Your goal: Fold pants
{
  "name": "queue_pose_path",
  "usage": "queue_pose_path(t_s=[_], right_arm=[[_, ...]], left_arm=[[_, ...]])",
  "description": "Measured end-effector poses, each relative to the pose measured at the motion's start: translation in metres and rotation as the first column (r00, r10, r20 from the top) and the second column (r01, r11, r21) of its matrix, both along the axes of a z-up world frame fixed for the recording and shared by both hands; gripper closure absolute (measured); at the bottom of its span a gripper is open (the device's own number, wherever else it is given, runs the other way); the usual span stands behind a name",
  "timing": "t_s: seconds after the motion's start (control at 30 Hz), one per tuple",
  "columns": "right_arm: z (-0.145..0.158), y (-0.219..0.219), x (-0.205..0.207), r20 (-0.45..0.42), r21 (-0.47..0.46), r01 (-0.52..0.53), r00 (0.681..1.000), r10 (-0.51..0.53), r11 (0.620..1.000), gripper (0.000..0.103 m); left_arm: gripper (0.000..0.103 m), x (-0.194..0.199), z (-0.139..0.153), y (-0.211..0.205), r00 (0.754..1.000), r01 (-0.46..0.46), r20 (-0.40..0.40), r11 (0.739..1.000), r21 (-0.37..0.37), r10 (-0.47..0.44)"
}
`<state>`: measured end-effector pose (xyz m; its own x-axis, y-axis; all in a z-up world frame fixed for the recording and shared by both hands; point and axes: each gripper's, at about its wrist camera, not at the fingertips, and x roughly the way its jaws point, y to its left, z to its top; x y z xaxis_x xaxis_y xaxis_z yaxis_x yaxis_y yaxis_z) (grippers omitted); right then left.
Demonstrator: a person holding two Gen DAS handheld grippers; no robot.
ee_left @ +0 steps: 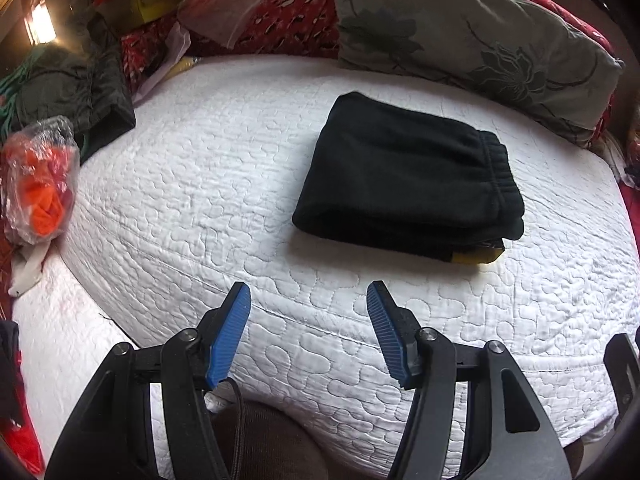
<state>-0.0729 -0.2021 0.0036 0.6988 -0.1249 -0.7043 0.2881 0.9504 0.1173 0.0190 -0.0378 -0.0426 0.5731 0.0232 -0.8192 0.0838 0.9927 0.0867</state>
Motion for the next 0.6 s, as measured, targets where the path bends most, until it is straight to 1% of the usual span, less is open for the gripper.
queue_pose_path(t_s=[0.1, 0.17, 0.3, 0.43, 0.5, 0.53, 0.6], right_arm=[[-0.003, -0.002, -0.002, -0.001, 0.019, 0.002, 1.000, -0.002, 1.000, 0.002], [-0.004, -0.001, -0.003, -0.004, 0.016, 0.003, 1.000, -0.003, 1.000, 0.002], [-0.005, 0.000, -0.004, -0.011, 0.017, 0.007, 1.000, -0.006, 1.000, 0.002], [-0.005, -0.002, -0.004, -0.011, 0.025, 0.011, 1.000, -0.011, 1.000, 0.002], [-0.004, -0.003, -0.004, -0.010, 0.024, 0.012, 1.000, -0.012, 1.000, 0.002], [-0.004, -0.003, -0.004, -0.010, 0.023, 0.012, 1.000, -0.012, 1.000, 0.002], [-0.004, -0.003, -0.004, -0.010, 0.023, 0.013, 1.000, -0.013, 1.000, 0.002]], left_arm=[[0.043, -0.005, 0.005, -0.003, 1.000, 0.014, 0.019, 1.000, -0.003, -0.014], [0.043, -0.006, 0.006, -0.004, 1.000, 0.020, 0.022, 1.000, -0.016, -0.020], [0.043, -0.007, 0.008, -0.002, 1.000, 0.023, 0.018, 0.997, -0.073, -0.022], [0.043, -0.010, 0.011, 0.001, 0.999, 0.003, 0.054, 0.995, -0.104, 0.003], [0.043, -0.011, 0.012, 0.000, 0.997, -0.003, 0.070, 0.996, -0.092, 0.009], [0.043, -0.011, 0.013, -0.001, 0.998, 0.000, 0.068, 0.997, -0.081, 0.006], [0.043, -0.011, 0.012, -0.002, 0.999, 0.023, 0.050, 0.996, -0.084, -0.019]])
